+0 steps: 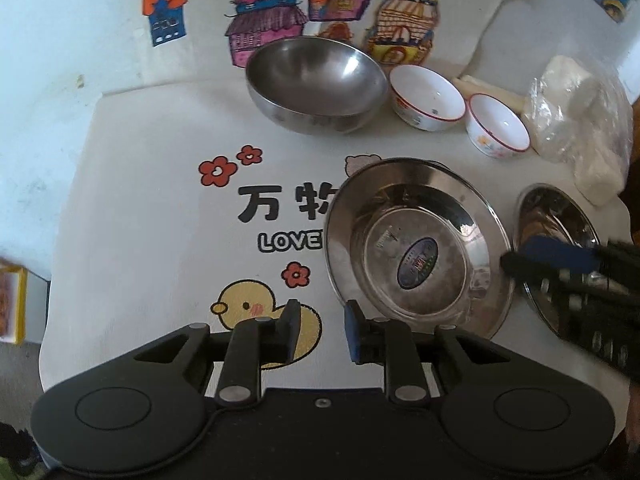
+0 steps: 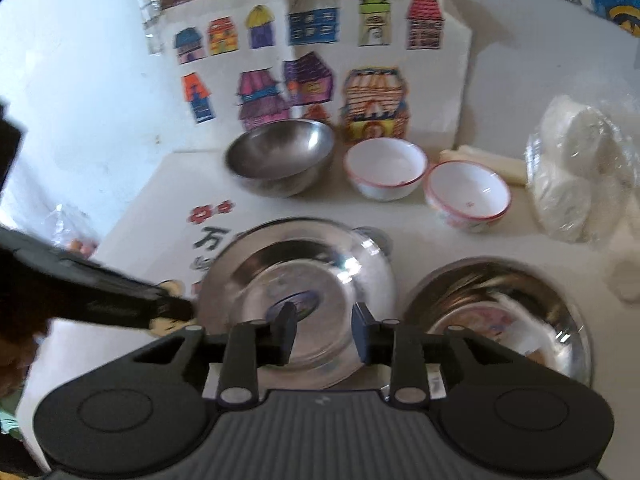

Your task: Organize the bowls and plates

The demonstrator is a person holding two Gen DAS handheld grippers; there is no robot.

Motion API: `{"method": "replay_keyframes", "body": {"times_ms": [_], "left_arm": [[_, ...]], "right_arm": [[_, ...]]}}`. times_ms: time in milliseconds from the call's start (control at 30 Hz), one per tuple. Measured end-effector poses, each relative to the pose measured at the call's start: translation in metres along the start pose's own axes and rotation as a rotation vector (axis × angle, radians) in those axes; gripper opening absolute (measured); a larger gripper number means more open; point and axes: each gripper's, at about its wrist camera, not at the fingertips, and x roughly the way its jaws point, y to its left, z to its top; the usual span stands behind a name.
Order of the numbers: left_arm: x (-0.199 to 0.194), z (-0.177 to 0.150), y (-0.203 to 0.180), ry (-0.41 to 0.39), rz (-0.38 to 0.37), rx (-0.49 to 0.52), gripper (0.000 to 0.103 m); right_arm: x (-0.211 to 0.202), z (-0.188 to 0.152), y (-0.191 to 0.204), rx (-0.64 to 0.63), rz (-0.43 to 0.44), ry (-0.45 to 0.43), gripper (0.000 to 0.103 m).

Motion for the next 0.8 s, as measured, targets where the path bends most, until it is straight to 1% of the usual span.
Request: {"method": "replay_keyframes", "body": {"times_ms": [33,167,400,467,500,533,633,800], "left_arm": [[-0.001,-0.001,0.000,-0.001,-0.001,-0.011,0.029],[0.000,-0.005,-0.002,0.003,-0.002,-0.048,0.032],[0.004,-0.009,-0.007,0.006,0.001,-0.136,0.033],[0.006,-0.009,-0.009,0.011,0.000,-0.154,0.032],[0.007,-0.010,-0.011,0.014,-0.004,-0.163,0.031],[0.008,-0.010,-0.012,0.014,-0.007,-0.170,0.030],[0.010,-0.011,-0.017,0.016,-0.016,-0.187,0.023],[0.011,-0.014,-0.019,0.006,0.000,-0.220,0.023]], "right_arm": [[0.004,0.003,-0.005,-0.006,-0.009,0.002,0.033],[0.021,0.014,-0.019,-0.042,-0.019,0.029,0.033],[0.049,0.018,-0.021,-0.151,0.012,0.095,0.032],[0.055,0.018,-0.020,-0.175,0.028,0.116,0.032],[0.058,0.017,-0.020,-0.185,0.035,0.127,0.029],[0.061,0.018,-0.019,-0.192,0.039,0.137,0.028],[0.066,0.018,-0.021,-0.199,0.055,0.152,0.022],[0.065,0.020,-0.024,-0.205,0.079,0.149,0.021]]}}
